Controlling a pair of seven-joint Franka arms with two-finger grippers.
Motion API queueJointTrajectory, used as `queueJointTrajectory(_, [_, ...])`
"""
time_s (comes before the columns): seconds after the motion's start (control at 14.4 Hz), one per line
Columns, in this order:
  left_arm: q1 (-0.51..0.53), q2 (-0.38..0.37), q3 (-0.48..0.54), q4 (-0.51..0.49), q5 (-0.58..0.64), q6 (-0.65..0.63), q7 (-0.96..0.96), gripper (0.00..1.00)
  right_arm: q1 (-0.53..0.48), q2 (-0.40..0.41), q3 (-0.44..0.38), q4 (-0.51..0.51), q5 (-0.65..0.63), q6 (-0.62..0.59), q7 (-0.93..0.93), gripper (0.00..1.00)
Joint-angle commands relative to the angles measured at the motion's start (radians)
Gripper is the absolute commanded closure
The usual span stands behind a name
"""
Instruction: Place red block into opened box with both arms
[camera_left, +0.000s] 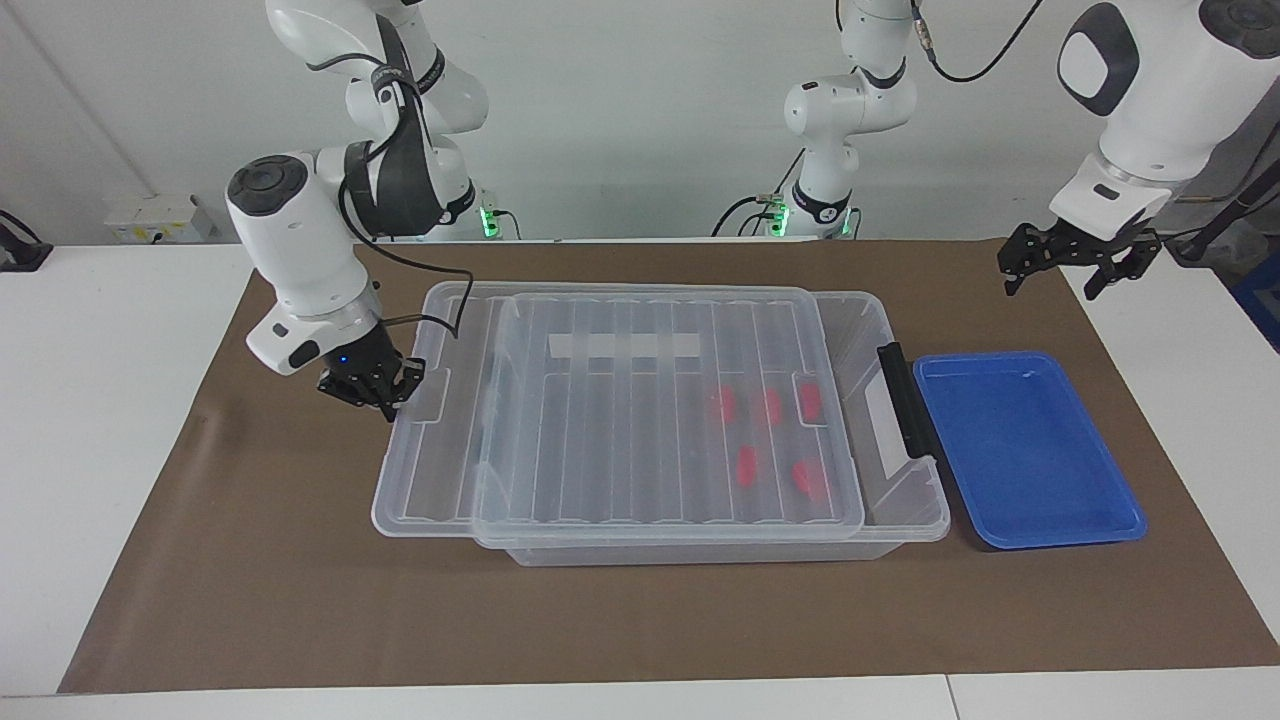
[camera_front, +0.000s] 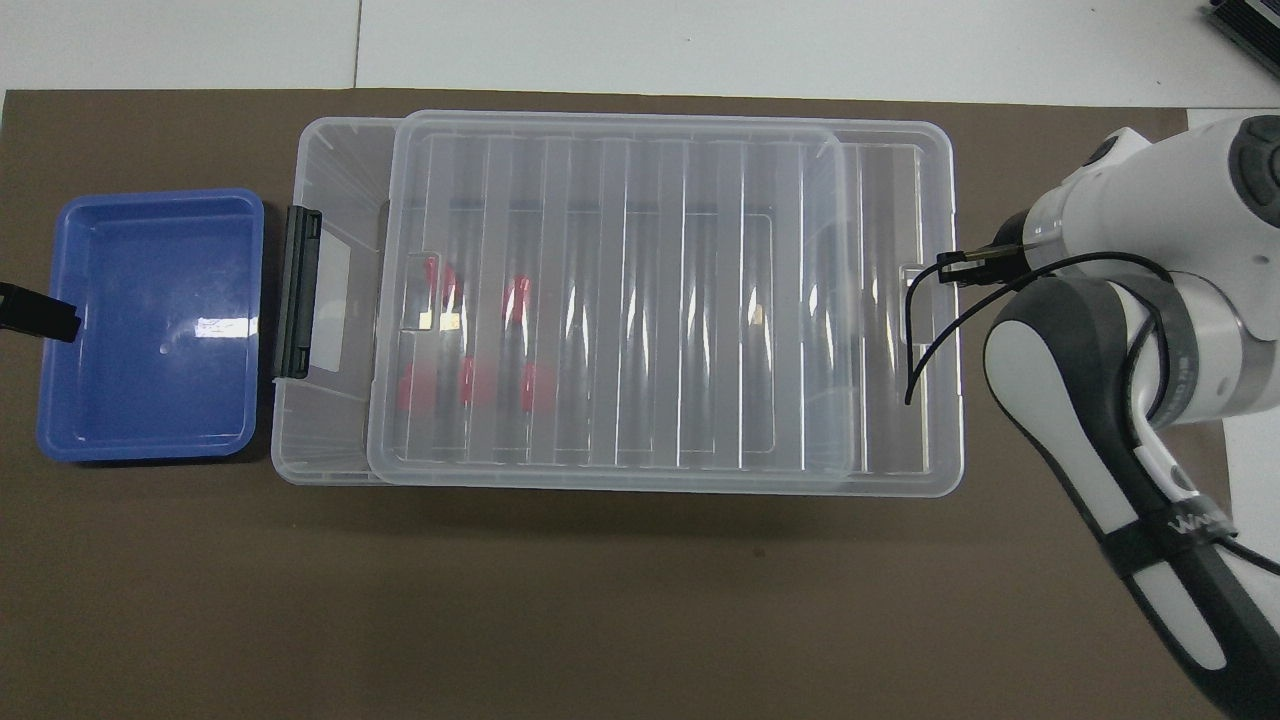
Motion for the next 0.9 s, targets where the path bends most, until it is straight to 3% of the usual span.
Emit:
queueJointTrajectory(0.0, [0.002, -0.065, 0.000, -0.032, -0.017, -0.021, 0.024, 0.00, -0.009, -0.004, 0.040, -0.011, 0.015, -0.005, -0.026, 1.00])
queueJointTrajectory(0.28, [0.000, -0.076, 0.006, -0.035, -0.019, -0.078, 0.061, 0.00, -0.008, -0.004, 0.091, -0.012, 0.015, -0.005, -0.017, 1.00])
queueJointTrajectory(0.83, [-0.006, -0.077, 0.005, -0.041, -0.019, -0.066, 0.092, 0.00, -0.005, -0.004, 0.123, -0.012, 0.015, -0.003, -0.006, 1.00])
